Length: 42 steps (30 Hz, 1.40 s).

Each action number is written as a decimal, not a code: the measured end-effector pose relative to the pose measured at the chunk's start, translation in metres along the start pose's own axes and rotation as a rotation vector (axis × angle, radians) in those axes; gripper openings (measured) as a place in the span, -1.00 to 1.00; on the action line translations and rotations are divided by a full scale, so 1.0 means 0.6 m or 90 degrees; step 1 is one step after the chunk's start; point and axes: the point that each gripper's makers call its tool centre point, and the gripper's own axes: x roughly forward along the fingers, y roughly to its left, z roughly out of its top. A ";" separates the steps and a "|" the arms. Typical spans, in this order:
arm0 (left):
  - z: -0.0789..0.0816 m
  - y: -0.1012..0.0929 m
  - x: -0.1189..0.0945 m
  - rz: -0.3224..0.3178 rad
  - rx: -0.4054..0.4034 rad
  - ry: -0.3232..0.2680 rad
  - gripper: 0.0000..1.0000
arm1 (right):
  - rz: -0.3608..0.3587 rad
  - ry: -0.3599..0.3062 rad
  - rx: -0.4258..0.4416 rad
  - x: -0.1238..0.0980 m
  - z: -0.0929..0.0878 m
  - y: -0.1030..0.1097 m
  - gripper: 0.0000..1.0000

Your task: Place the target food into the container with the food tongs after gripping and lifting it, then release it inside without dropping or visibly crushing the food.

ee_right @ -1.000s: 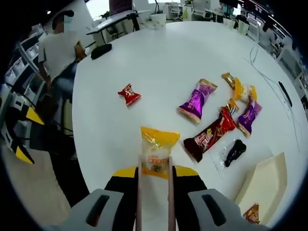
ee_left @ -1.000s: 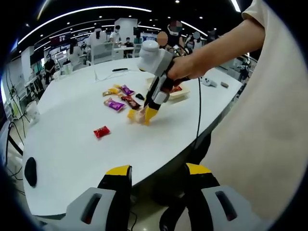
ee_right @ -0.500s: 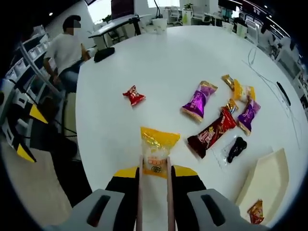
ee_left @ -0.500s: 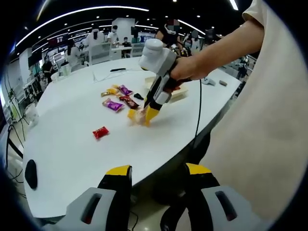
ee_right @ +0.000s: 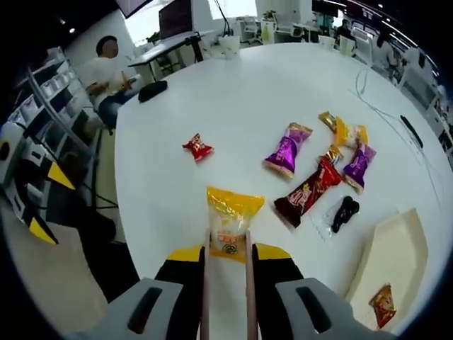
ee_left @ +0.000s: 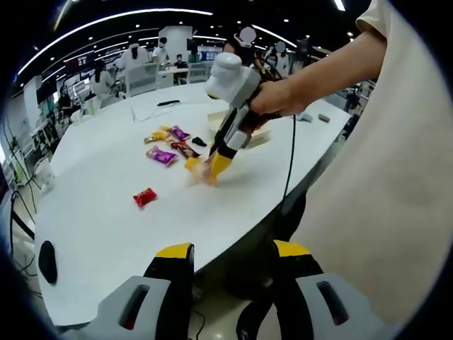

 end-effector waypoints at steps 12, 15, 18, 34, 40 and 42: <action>0.022 -0.012 0.016 -0.026 0.038 -0.006 -0.14 | -0.021 -0.039 0.032 -0.038 -0.001 -0.013 -0.49; 0.027 -0.012 0.022 -0.032 0.039 -0.011 -0.14 | -0.023 -0.050 0.043 -0.050 0.000 -0.007 -0.49; 0.032 -0.011 0.026 -0.038 0.048 -0.011 -0.14 | -0.027 -0.056 0.039 -0.057 0.001 -0.004 -0.49; 0.056 -0.012 0.036 -0.058 0.081 -0.017 -0.14 | -0.032 -0.096 0.045 -0.083 0.021 0.000 -0.49; 0.059 -0.016 0.039 -0.064 0.086 -0.017 -0.14 | -0.040 -0.105 0.048 -0.089 0.023 -0.005 -0.49; 0.062 -0.015 0.039 -0.063 0.089 -0.019 -0.14 | -0.040 -0.104 0.050 -0.091 0.016 -0.004 -0.49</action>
